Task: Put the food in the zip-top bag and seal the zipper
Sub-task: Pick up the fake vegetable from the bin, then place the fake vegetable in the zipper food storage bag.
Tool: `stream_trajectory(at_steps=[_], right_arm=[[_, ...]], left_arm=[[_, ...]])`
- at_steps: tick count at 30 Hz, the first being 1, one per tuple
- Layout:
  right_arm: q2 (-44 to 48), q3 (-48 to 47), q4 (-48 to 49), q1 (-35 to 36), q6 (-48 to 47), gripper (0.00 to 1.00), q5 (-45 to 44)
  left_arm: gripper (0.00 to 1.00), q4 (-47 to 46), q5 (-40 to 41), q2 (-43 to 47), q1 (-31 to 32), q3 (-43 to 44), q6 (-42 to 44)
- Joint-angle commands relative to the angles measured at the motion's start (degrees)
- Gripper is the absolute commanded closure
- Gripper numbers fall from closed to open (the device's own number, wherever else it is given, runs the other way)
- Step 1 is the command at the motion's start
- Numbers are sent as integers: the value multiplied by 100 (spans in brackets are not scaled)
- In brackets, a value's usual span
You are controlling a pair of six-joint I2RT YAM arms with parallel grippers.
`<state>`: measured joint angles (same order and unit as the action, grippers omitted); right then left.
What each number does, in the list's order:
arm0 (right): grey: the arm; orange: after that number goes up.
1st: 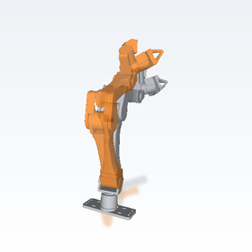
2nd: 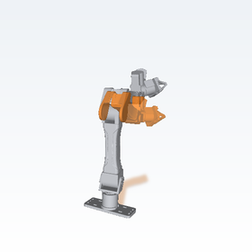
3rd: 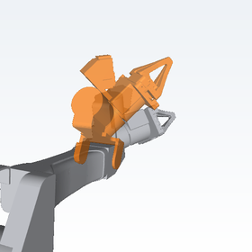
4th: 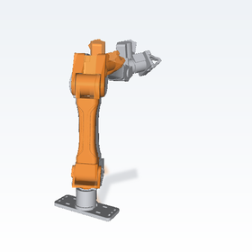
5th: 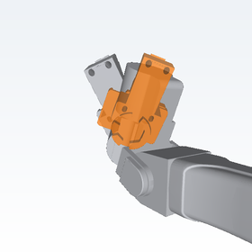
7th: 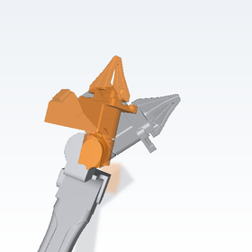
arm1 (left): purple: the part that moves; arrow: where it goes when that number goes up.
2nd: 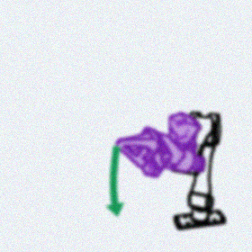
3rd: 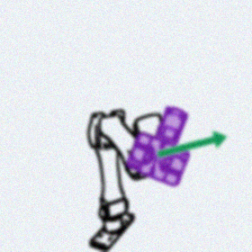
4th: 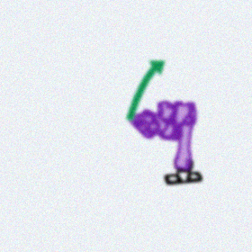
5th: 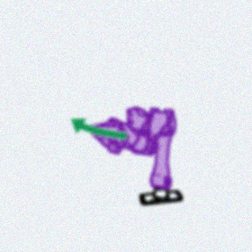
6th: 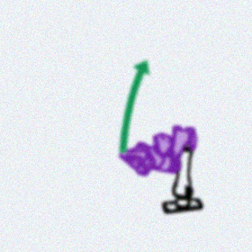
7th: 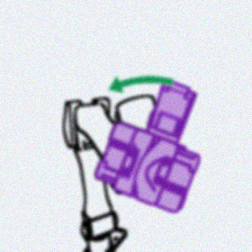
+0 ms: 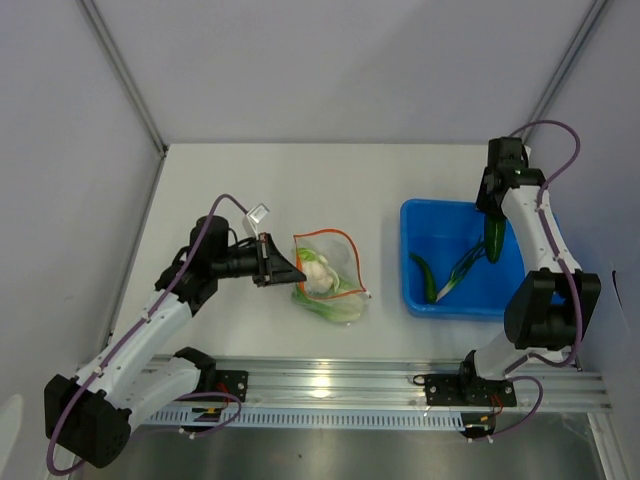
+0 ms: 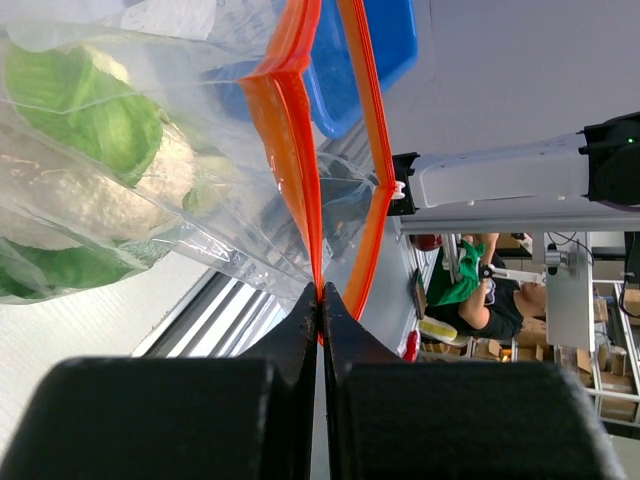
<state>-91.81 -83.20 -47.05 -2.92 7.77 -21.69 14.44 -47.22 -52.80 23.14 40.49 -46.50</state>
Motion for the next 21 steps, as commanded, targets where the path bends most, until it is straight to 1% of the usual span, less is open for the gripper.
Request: stream_trajectory(at_steps=[1,4,5,8,9,11,13,14,15,17,18,21], right_arm=[[242,-337,-376,107,67,100,-134],[462,-634,-489,326,49,100,-99],[497,-758,-559,562,49,100,-20],[532,-1223,-823,844,172,100,279],[559,-1338,-876,1115,233,100,349],[559,-1593,-946,1398,286,100,429],[524,-2059,-1052,1872,357,100,543],[515,-2330,-1061,2030,409,100,709],[498,-2454,-1070,2371,436,100,780],[410,-2709,-1122,2672,541,100,1086],[340,-2937,-1131,2961,567,100,1167],[287,-3123,-1140,3402,699,100,1377]], left_arm=[[100,-11,-33,138,33,29,9],[100,-11,-33,147,42,38,-8],[99,-11,-41,155,33,38,-17],[100,-11,-15,173,33,21,-17],[100,-11,-6,191,42,3,-17],[99,-29,20,199,42,-15,-26],[99,-20,29,226,42,-6,-26],[99,-11,72,235,42,11,-26],[99,-11,81,235,42,12,-26],[99,-20,108,235,42,73,-52],[99,-29,117,235,42,73,-69],[99,-20,160,226,42,117,-78]])
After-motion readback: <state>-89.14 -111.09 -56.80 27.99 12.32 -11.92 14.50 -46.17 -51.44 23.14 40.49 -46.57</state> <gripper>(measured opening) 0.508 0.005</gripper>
